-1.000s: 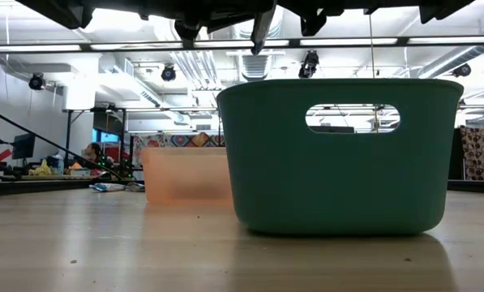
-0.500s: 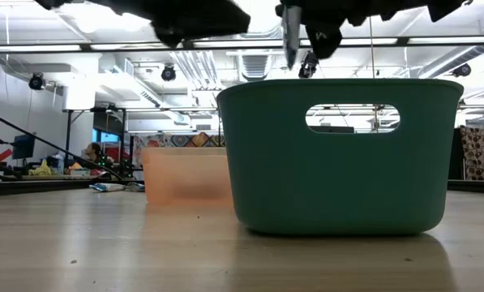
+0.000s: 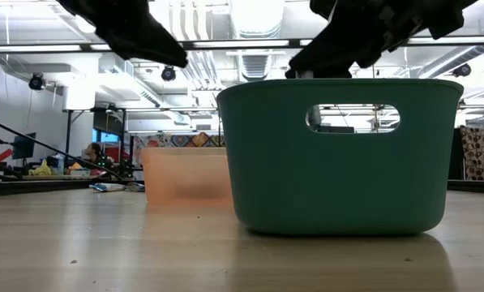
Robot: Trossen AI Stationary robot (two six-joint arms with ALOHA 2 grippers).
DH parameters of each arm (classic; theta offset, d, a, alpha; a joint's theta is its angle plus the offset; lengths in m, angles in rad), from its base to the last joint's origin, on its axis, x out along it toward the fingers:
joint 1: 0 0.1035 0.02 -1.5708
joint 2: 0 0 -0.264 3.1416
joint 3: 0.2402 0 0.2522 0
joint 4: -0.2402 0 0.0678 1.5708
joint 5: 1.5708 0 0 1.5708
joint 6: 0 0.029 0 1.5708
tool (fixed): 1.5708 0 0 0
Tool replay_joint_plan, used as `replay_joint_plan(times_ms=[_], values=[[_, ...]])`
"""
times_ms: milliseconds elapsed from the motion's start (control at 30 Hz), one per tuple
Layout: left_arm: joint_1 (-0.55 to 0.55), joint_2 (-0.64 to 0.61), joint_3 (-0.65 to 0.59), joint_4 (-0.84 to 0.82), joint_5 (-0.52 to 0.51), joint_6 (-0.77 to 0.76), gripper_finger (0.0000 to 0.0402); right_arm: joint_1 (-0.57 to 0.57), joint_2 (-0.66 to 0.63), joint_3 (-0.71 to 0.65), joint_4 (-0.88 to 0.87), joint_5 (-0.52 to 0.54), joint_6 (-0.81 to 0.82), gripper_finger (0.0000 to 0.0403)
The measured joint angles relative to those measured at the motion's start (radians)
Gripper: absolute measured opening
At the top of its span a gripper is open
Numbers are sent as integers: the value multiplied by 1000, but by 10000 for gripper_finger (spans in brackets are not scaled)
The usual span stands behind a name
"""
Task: Sort candy
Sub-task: Put the white chocolate bar into the green bin, then put the red chocolate bar into the orange bin
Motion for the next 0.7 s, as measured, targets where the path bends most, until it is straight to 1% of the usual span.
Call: replay_joint_plan(times_ms=[67,233,367,500,700], values=[[0,-18,0,-31,0,-13,96,0,0,0,2,1,3,107],[0,-30,0,-44,0,-18,96,0,-3,0,4,8,19,160],[0,-26,0,-50,0,-16,96,0,-3,0,-10,8,42,192],[0,-17,-1,-51,0,-16,96,0,-3,0,-25,7,62,205],[0,-9,-1,-64,1,-16,96,0,-10,0,-89,-33,147,200]])
